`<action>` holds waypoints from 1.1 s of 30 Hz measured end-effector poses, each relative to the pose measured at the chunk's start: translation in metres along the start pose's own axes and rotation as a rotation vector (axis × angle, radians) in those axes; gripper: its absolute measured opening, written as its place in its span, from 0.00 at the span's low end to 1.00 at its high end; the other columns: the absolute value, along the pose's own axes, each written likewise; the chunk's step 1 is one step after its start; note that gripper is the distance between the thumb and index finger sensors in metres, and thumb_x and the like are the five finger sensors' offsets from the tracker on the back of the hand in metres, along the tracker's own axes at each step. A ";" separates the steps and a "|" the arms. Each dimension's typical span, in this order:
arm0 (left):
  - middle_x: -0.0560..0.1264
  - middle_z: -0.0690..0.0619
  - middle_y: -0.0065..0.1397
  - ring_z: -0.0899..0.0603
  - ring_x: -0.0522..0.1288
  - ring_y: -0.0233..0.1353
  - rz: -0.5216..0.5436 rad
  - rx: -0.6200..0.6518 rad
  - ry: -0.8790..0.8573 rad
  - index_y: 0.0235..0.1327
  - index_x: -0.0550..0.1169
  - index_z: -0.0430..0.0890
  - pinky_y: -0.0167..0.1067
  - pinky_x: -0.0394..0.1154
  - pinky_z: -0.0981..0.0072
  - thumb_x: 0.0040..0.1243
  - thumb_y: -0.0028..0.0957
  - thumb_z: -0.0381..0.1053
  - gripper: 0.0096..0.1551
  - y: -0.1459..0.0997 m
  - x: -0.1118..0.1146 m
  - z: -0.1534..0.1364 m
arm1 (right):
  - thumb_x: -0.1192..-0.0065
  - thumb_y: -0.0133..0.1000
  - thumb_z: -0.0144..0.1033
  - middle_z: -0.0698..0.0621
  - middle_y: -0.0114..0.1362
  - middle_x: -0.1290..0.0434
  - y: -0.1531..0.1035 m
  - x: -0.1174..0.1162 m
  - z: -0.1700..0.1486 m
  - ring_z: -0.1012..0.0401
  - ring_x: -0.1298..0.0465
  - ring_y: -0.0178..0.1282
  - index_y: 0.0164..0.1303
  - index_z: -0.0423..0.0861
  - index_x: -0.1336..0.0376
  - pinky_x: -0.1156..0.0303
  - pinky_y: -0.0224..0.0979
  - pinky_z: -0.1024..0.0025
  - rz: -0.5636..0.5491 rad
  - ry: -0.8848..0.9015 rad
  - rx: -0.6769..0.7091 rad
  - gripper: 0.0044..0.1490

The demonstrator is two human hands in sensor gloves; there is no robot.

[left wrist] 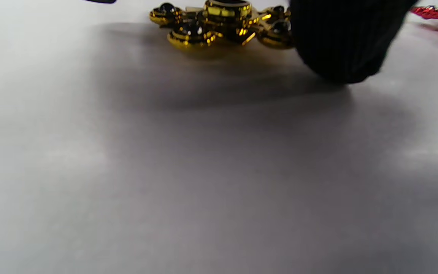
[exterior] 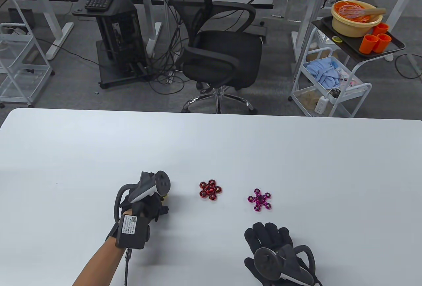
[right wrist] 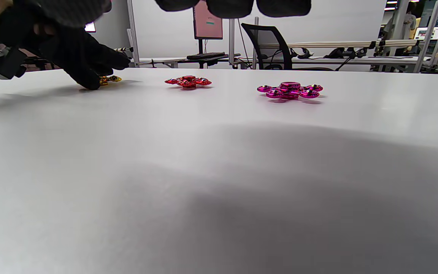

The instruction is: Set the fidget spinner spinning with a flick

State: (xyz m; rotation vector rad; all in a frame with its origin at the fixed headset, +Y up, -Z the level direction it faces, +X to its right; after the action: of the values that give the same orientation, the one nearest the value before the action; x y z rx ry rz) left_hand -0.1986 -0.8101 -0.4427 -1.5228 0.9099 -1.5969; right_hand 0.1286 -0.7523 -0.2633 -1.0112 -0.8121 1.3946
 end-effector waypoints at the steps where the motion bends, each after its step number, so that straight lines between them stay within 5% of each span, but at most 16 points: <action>1: 0.37 0.43 0.79 0.33 0.49 0.81 -0.006 0.006 -0.012 0.67 0.41 0.49 0.74 0.55 0.33 0.64 0.37 0.63 0.59 0.001 0.000 0.000 | 0.51 0.53 0.58 0.40 0.84 0.58 0.000 0.000 0.000 0.34 0.55 0.80 0.75 0.50 0.58 0.60 0.78 0.31 0.001 0.001 0.000 0.45; 11: 0.47 0.43 0.79 0.35 0.53 0.79 -0.008 0.022 -0.043 0.68 0.48 0.48 0.74 0.59 0.39 0.64 0.37 0.60 0.54 0.008 0.000 -0.003 | 0.51 0.53 0.58 0.41 0.84 0.58 0.001 -0.004 0.001 0.34 0.55 0.80 0.75 0.49 0.58 0.59 0.78 0.31 0.026 0.011 0.011 0.45; 21: 0.57 0.39 0.77 0.33 0.64 0.73 0.107 0.083 -0.035 0.66 0.59 0.45 0.69 0.69 0.42 0.70 0.36 0.58 0.49 0.002 -0.011 0.003 | 0.51 0.53 0.58 0.40 0.83 0.58 0.002 -0.005 0.003 0.34 0.55 0.80 0.75 0.49 0.58 0.59 0.78 0.31 0.038 0.006 0.018 0.45; 27: 0.60 0.36 0.75 0.31 0.69 0.71 0.156 0.230 -0.022 0.65 0.61 0.42 0.64 0.74 0.41 0.70 0.36 0.60 0.49 -0.031 -0.013 0.026 | 0.51 0.53 0.58 0.40 0.83 0.58 0.002 -0.004 0.002 0.34 0.55 0.80 0.75 0.49 0.58 0.59 0.78 0.31 0.027 0.010 0.010 0.45; 33: 0.61 0.36 0.75 0.31 0.69 0.71 0.139 0.383 0.048 0.65 0.61 0.42 0.64 0.73 0.41 0.70 0.36 0.61 0.49 -0.074 0.012 0.068 | 0.51 0.53 0.58 0.40 0.84 0.58 0.003 -0.005 0.012 0.34 0.54 0.80 0.75 0.49 0.58 0.59 0.78 0.31 0.029 0.005 0.026 0.45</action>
State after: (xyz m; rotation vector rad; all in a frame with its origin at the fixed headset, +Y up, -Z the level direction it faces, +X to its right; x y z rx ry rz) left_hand -0.1334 -0.7859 -0.3690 -1.1360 0.6709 -1.6031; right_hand 0.1160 -0.7567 -0.2608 -1.0095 -0.7766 1.4228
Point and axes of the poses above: the tracker on the back of each hand, its own z axis roughly to the thumb side, its own y axis roughly from the wrist to the fingertips, x = y × z, the point moved 5 cm from there along y, roughly from the wrist to the fingertips
